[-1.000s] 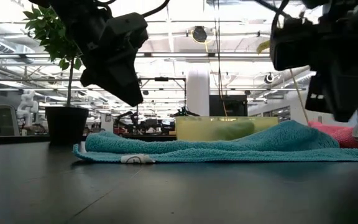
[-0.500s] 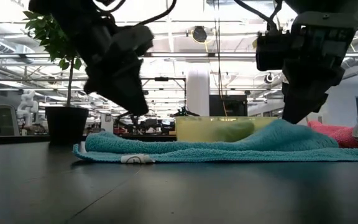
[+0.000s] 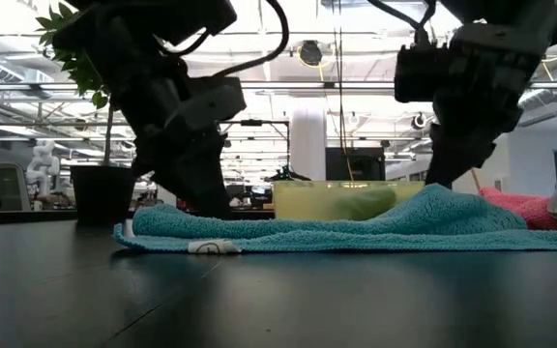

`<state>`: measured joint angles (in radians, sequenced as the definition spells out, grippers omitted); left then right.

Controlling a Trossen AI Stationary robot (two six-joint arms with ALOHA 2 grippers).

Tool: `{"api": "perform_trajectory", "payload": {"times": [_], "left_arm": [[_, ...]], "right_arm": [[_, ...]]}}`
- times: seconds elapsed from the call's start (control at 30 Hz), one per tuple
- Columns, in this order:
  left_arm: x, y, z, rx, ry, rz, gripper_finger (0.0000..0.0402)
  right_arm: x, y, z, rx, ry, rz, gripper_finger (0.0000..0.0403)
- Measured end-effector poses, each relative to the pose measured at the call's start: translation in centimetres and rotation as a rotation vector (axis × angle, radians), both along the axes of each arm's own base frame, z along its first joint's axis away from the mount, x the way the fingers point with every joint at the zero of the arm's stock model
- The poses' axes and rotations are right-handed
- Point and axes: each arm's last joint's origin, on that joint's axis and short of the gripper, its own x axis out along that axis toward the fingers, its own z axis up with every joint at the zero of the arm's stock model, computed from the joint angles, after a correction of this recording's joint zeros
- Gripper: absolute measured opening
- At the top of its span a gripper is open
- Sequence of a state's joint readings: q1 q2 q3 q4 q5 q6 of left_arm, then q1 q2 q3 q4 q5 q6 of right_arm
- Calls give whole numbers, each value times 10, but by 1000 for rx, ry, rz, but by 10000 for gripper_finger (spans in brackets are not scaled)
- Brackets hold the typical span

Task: Fold microfiber towels
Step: Fold the blue microfiber cloth

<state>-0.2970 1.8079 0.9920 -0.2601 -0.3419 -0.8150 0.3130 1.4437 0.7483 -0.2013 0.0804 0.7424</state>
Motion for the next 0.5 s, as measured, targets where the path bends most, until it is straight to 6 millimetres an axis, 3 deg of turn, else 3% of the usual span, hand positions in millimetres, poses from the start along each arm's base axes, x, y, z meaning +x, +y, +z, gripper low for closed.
{"api": "perform_trajectory", "payload": {"times": [0.5], "left_arm": [[0,0,0,6,4,2,88]], "right_arm": [[5,-2,-18,-58,51,-16,59]]}}
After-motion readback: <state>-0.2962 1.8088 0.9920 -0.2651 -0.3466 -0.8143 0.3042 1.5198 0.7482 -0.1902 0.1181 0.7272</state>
